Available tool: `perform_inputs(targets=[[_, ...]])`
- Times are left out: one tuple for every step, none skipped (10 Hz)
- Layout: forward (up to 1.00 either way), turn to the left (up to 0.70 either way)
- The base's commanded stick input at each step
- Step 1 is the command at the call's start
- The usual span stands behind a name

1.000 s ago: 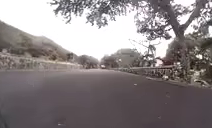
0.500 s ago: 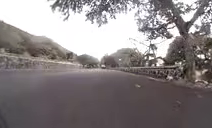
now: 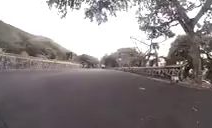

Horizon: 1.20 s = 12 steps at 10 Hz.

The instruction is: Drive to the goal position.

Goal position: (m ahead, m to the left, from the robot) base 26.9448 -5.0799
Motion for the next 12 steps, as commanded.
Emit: perform_inputs(targets=[[0.70, 0.00], [0.70, 0.00], [0.70, 0.00], [0.70, 0.00], [0.70, 0.00], [0.70, 0.01], [0.70, 0.13], [0.70, 0.24], [0.70, 0.00], [0.70, 0.00], [0.70, 0.00], [0.70, 0.00]])
